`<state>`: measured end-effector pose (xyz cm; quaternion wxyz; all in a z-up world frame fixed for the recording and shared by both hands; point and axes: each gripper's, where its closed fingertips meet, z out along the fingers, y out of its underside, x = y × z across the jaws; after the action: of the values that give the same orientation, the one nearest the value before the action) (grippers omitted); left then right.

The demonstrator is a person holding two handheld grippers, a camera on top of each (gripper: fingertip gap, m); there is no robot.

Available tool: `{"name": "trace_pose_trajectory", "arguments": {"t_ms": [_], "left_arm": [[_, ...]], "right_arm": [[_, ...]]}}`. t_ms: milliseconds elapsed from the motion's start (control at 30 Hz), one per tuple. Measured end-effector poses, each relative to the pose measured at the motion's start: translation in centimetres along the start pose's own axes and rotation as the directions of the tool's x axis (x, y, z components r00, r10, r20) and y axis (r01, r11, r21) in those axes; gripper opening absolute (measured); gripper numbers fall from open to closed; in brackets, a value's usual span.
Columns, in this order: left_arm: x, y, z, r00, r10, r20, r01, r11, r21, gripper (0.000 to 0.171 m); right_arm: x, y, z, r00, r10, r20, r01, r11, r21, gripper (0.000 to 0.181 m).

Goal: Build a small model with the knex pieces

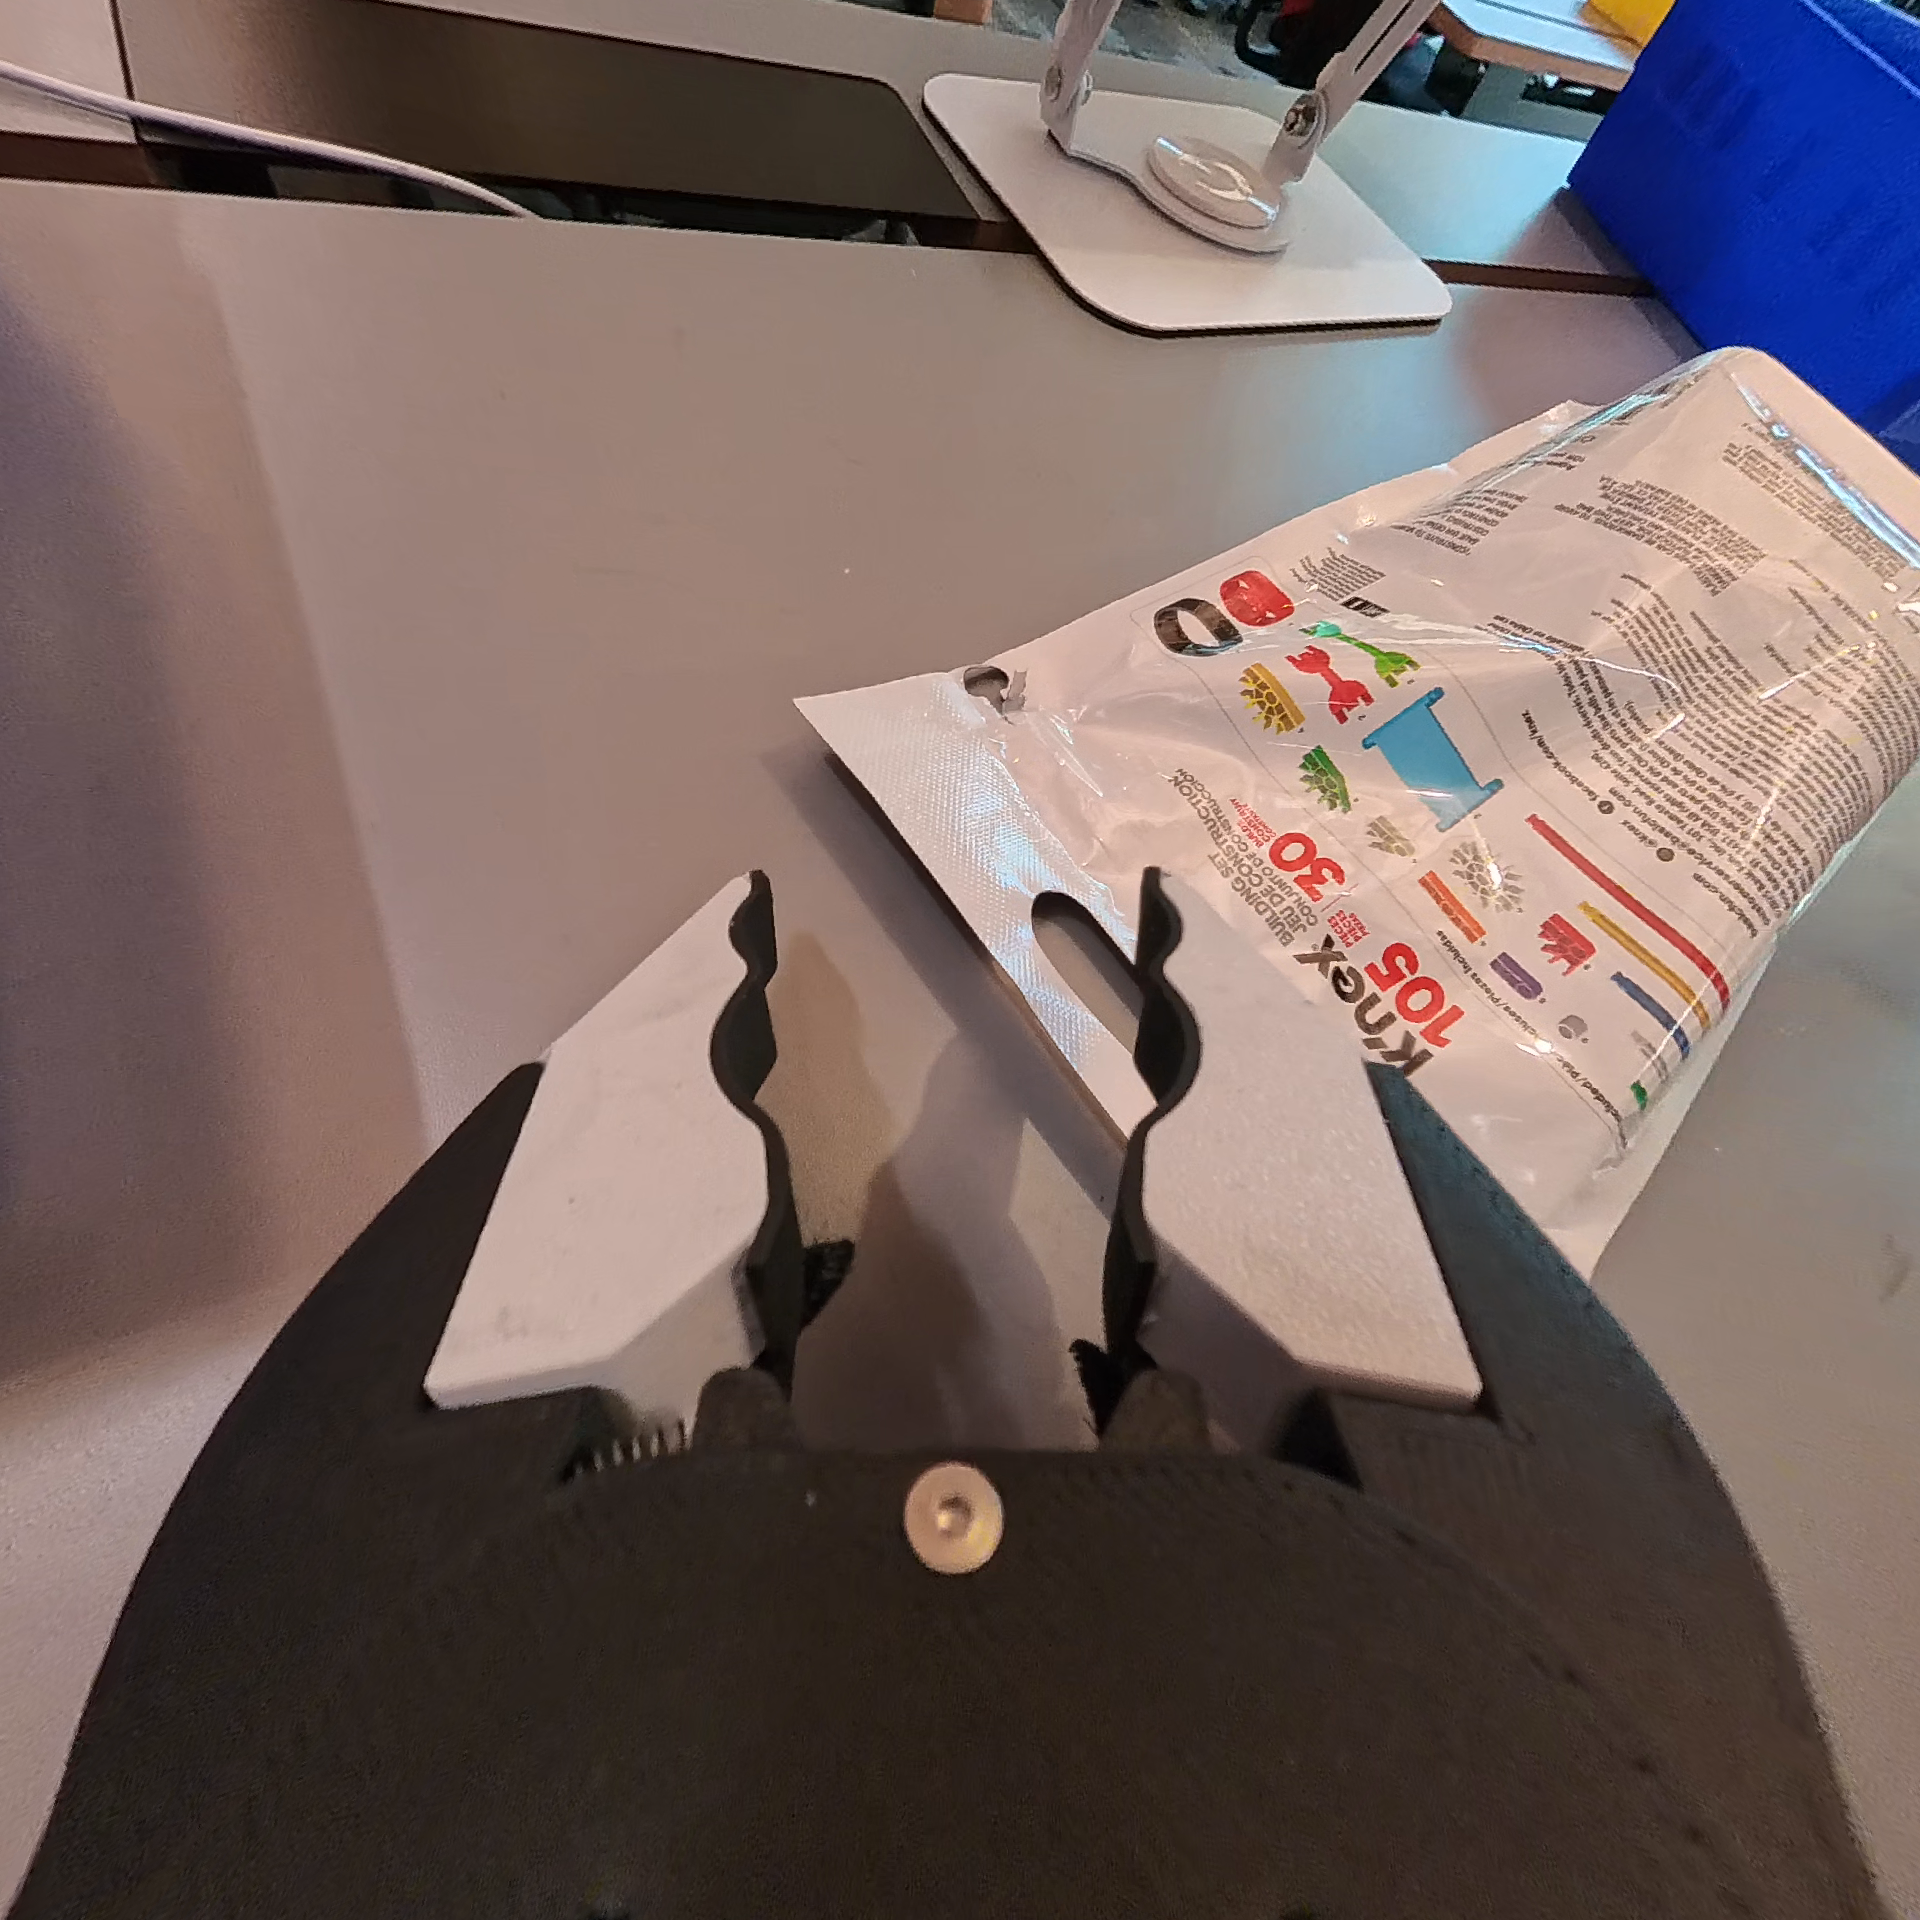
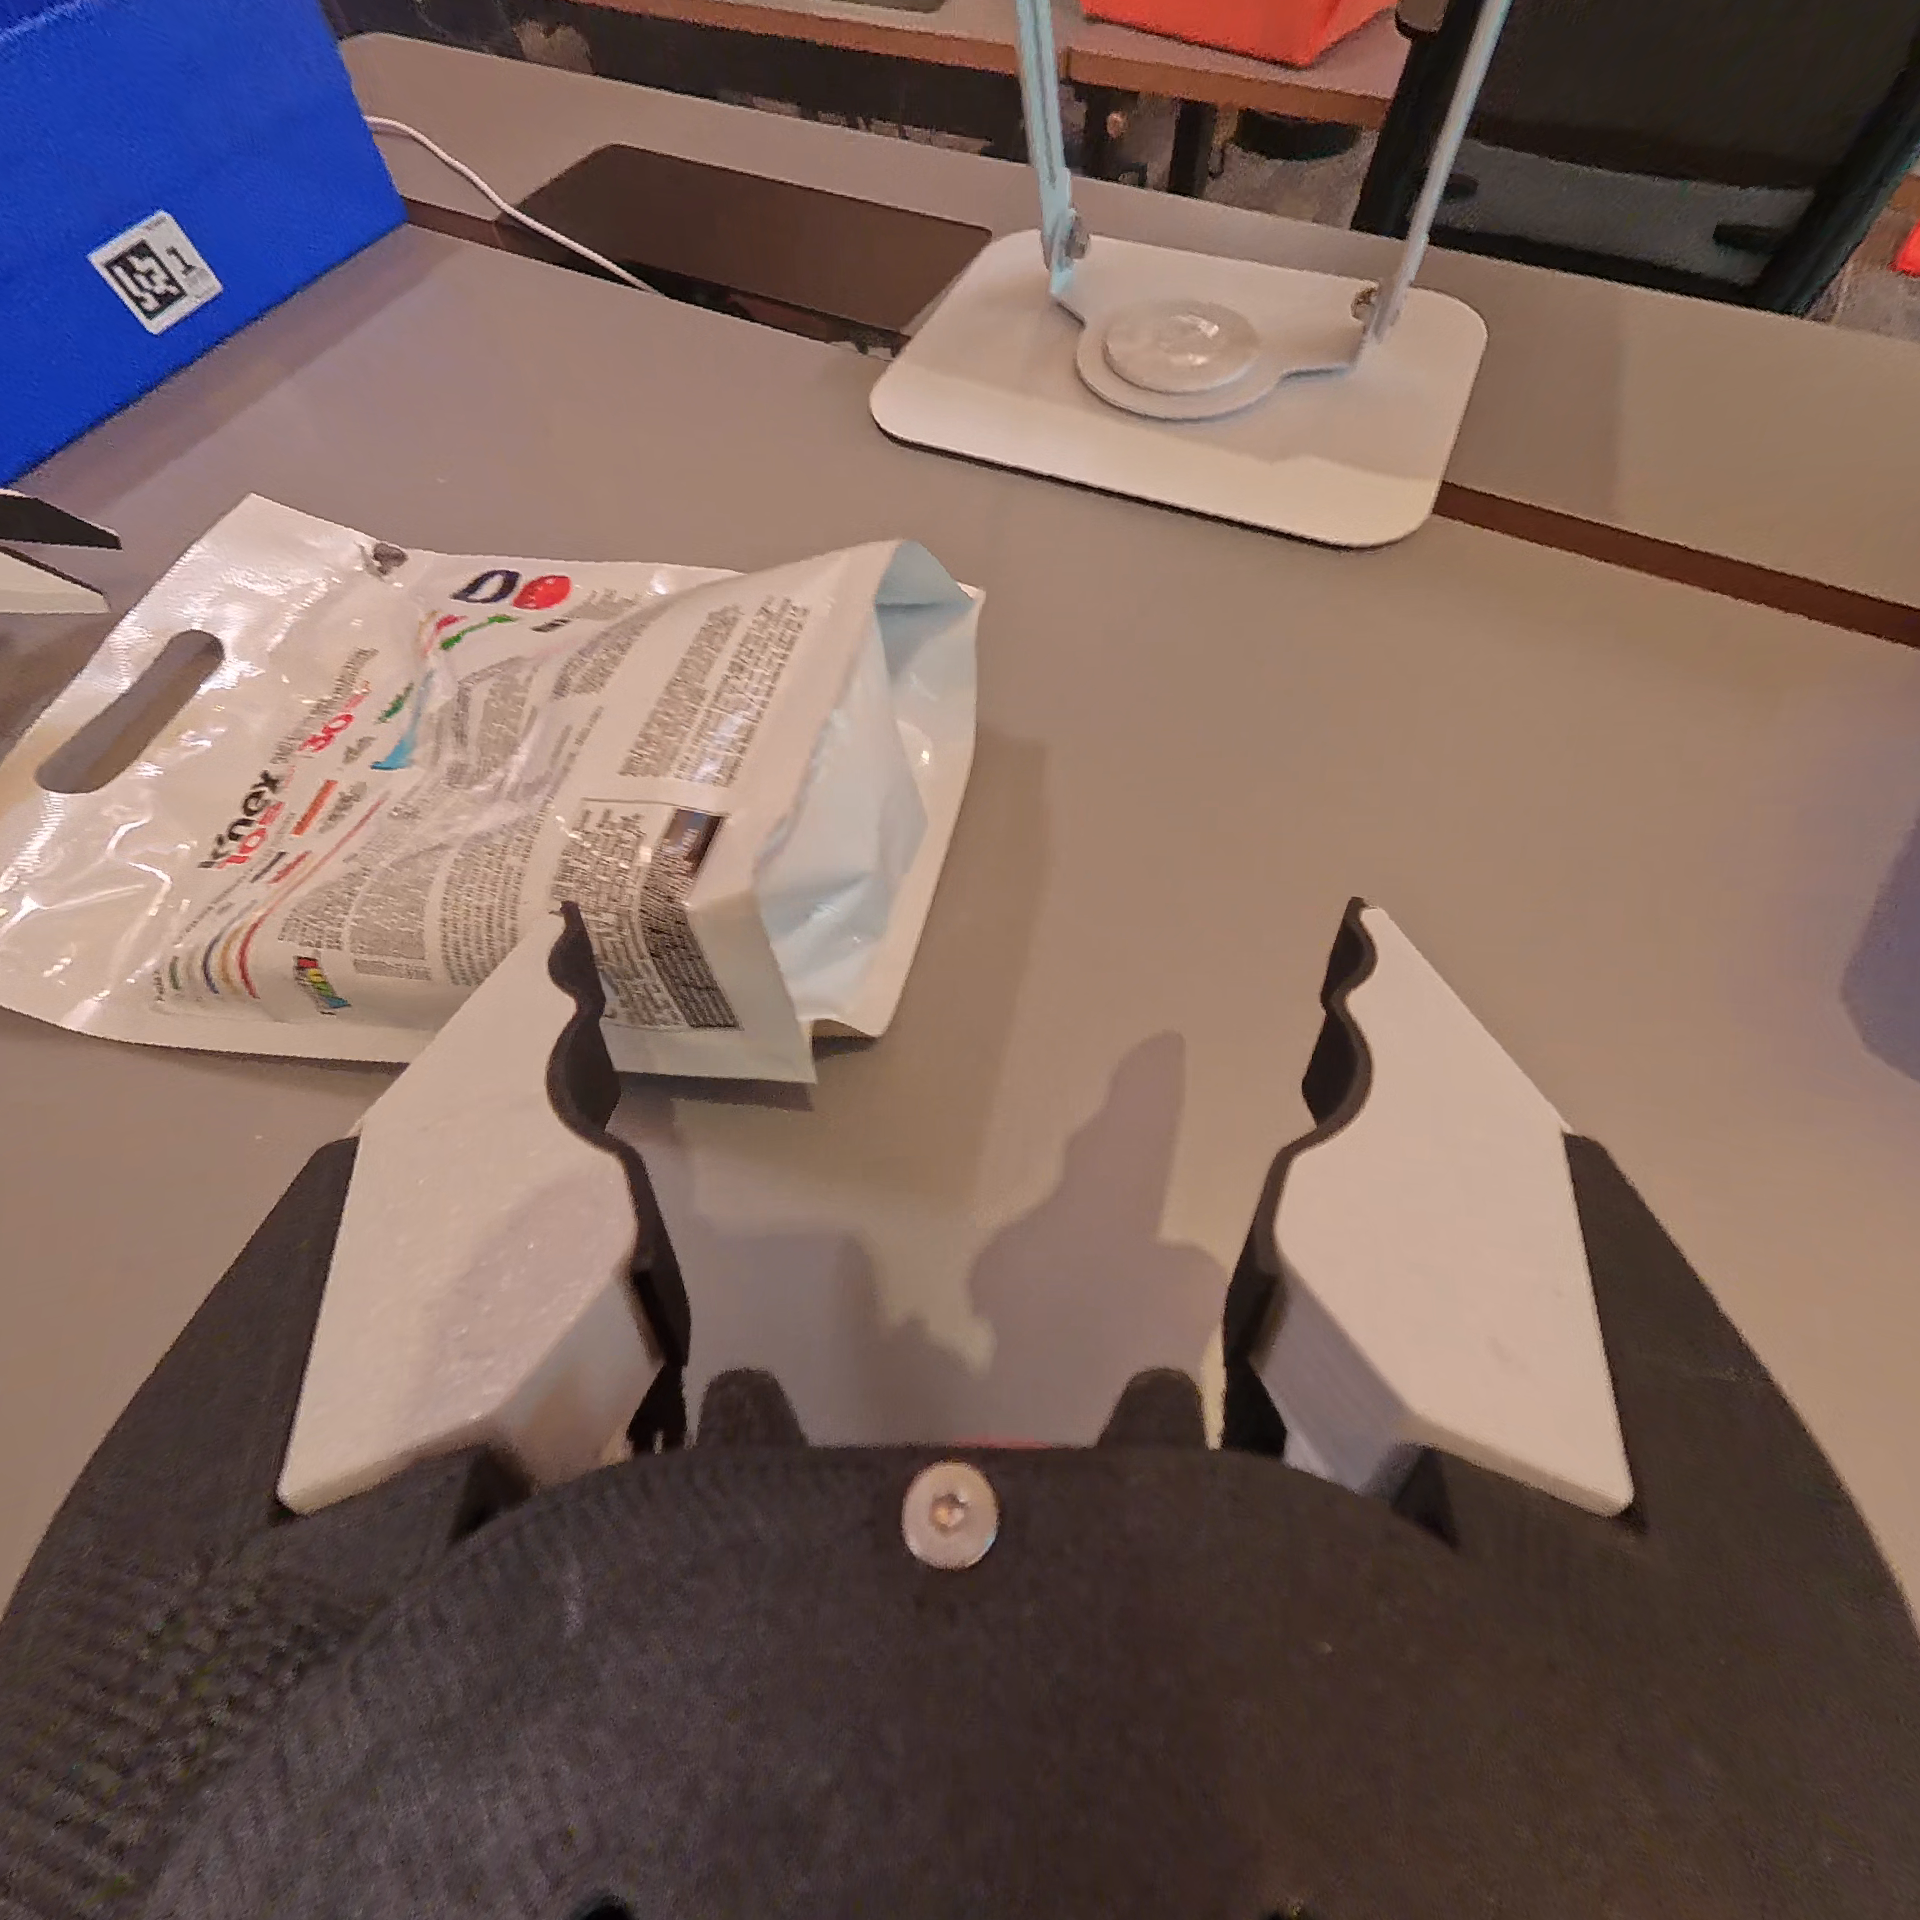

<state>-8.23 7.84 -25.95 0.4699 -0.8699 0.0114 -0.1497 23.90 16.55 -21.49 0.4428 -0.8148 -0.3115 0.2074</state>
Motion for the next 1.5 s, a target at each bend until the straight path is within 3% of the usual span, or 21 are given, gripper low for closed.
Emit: {"name": "trace_pose_trajectory", "arguments": {"t_ms": [333,700,800,967,1200,1500], "left_arm": [[-0.5,0.0,0.1,0.999,-0.002,0.043,0.002,1.0,-0.003,0.066],[-0.7,0.2,0.3,0.997,0.006,0.071,-0.005,1.0,-0.016,0.065],[-0.8,0.2,0.3,0.997,0.001,0.076,0.0,1.0,-0.016,0.064],[-0.8,0.2,0.3,0.997,0.002,0.081,-0.001,1.0,-0.02,0.063],[-0.9,0.3,0.4,0.996,-0.001,0.086,0.003,1.0,-0.022,0.062],[-0.9,0.3,0.4,0.996,0.001,0.089,0.002,1.0,-0.028,0.061]], "right_arm": [[3.5,3.2,1.3,0.999,0.038,-0.017,-0.04,0.988,-0.147,0.156],[5.3,3.0,1.4,0.997,0.068,0.029,-0.064,0.991,-0.12,0.156],[7.3,2.5,0.6,0.995,0.097,-0.013,-0.098,0.992,-0.082,0.155],[9.8,3.9,0.3,0.991,0.115,-0.069,-0.123,0.985,-0.124,0.155],[9.5,7.0,1.7,0.996,0.052,-0.078,-0.069,0.971,-0.231,0.156],[9.4,8.1,2.3,0.997,0.001,-0.076,-0.024,0.951,-0.309,0.156]]}}
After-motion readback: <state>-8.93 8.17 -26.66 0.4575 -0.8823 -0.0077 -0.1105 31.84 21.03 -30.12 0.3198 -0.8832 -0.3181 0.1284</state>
